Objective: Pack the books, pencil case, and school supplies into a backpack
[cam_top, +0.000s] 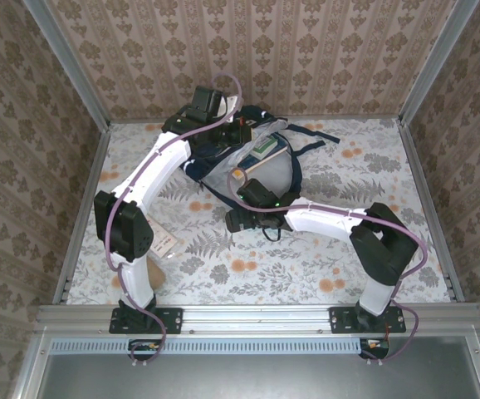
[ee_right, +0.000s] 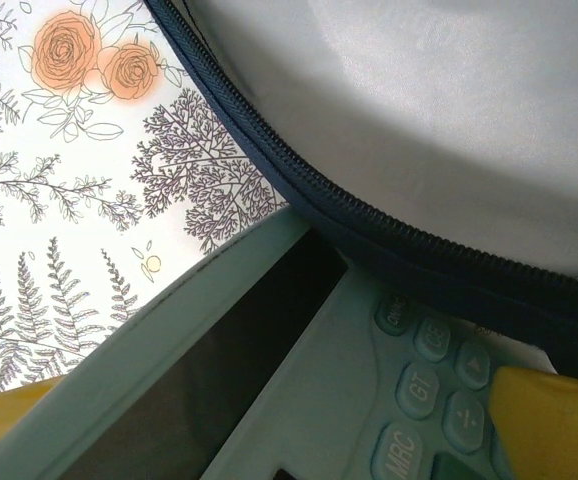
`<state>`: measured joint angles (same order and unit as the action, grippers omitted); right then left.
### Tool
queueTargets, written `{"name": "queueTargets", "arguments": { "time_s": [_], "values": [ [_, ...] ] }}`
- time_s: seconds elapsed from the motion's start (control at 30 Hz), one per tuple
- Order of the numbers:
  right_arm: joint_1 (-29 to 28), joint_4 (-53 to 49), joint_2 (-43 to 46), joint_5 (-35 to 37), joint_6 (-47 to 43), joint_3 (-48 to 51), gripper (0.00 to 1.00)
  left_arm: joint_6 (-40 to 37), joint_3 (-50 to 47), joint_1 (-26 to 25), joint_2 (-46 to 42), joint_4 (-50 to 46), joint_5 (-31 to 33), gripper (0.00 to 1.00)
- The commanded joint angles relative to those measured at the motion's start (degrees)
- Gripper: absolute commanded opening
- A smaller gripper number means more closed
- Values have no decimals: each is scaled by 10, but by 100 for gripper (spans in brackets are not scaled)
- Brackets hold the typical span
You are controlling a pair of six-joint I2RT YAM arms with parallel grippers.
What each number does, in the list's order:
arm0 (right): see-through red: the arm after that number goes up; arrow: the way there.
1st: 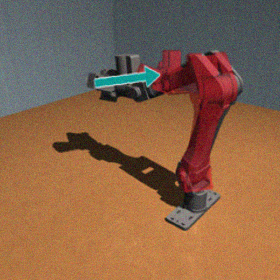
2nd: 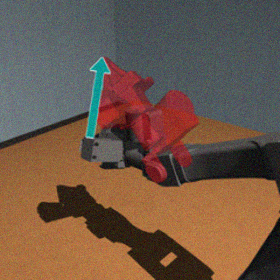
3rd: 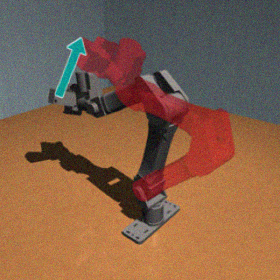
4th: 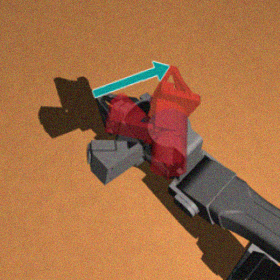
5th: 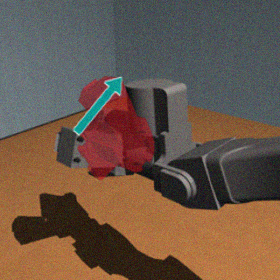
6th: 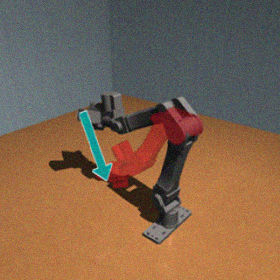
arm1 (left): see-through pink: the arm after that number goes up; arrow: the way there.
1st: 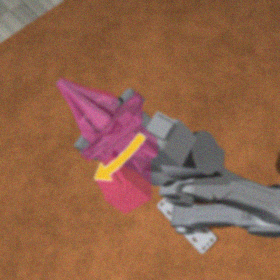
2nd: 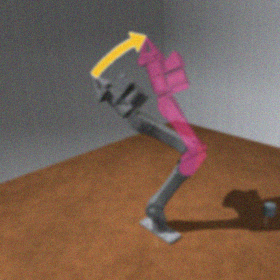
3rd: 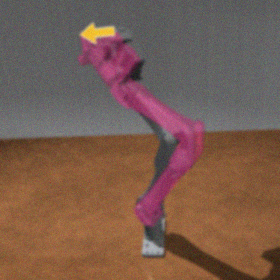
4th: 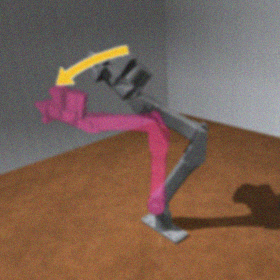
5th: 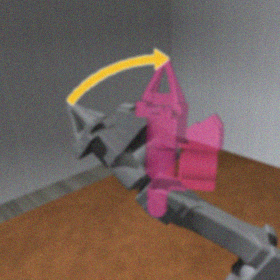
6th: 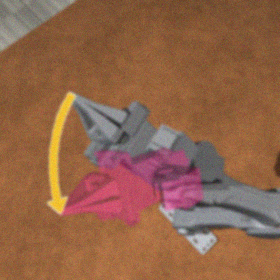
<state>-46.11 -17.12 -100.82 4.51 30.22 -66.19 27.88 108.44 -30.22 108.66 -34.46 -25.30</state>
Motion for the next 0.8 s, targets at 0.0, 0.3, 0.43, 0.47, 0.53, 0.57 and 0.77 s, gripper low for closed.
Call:
{"name": "queueTargets", "arguments": {
  "time_s": [0.0,0.3,0.43,0.47,0.53,0.57,0.77],
  "values": [
    [0,-41,-26,38,-29,-30,99,2,16,5,-44,14,-9,0],
    [-62,-85,-83,89,-63,-90,99,2,15,4,-42,16,-9,0],
    [-77,-79,-98,95,-51,-93,99,-1,16,4,-42,13,-9,0],
    [-81,-80,-99,103,-48,-95,99,-2,16,4,-42,13,-9,0],
    [-81,-78,-90,105,-41,-93,99,-1,16,4,-42,12,-9,0],
    [-80,-79,-84,108,-36,-91,100,-2,17,4,-42,12,-9,0],
    [-68,-94,-23,134,23,-57,100,-3,13,5,-42,15,-11,0]
  ]
}}
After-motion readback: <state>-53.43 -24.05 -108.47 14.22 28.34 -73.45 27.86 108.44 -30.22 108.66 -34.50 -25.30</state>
